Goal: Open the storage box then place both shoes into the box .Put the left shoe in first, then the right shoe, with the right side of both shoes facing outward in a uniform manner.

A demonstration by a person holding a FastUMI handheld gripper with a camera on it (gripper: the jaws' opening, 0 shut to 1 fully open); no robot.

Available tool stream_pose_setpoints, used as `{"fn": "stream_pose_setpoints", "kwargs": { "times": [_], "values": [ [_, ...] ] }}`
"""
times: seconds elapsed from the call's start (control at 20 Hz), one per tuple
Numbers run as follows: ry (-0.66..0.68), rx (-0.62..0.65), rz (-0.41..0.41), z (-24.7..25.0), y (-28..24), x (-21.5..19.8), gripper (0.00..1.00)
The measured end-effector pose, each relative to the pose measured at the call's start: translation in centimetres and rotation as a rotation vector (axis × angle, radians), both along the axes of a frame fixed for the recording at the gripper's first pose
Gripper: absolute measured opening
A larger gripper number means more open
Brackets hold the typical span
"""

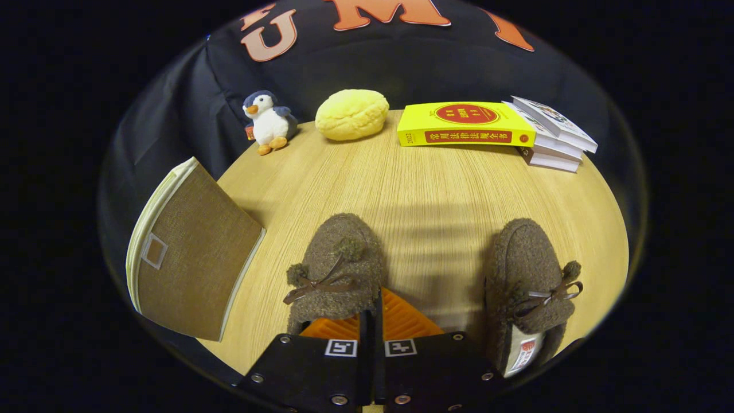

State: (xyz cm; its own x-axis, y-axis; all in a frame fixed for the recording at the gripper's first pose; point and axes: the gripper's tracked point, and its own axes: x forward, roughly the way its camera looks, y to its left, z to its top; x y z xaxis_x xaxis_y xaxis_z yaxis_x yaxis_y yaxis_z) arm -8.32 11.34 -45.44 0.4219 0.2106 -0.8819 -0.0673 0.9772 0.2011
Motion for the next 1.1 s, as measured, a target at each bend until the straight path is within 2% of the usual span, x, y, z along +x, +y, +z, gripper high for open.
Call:
{"fn": "stream_pose_setpoints", "kwargs": {
  "times": [0.25,0.7,0.9,1.1],
  "values": [
    [-0.056,0.061,-0.046,6.5,2.3,1.9,0.03],
    [-0.132,0.111,-0.015,17.1,9.8,4.4,0.03],
    [-0.132,0.140,0.046,18.9,15.6,4.8,0.03],
    [-0.078,0.168,0.092,18.5,21.4,4.0,0.03]
  ]
}}
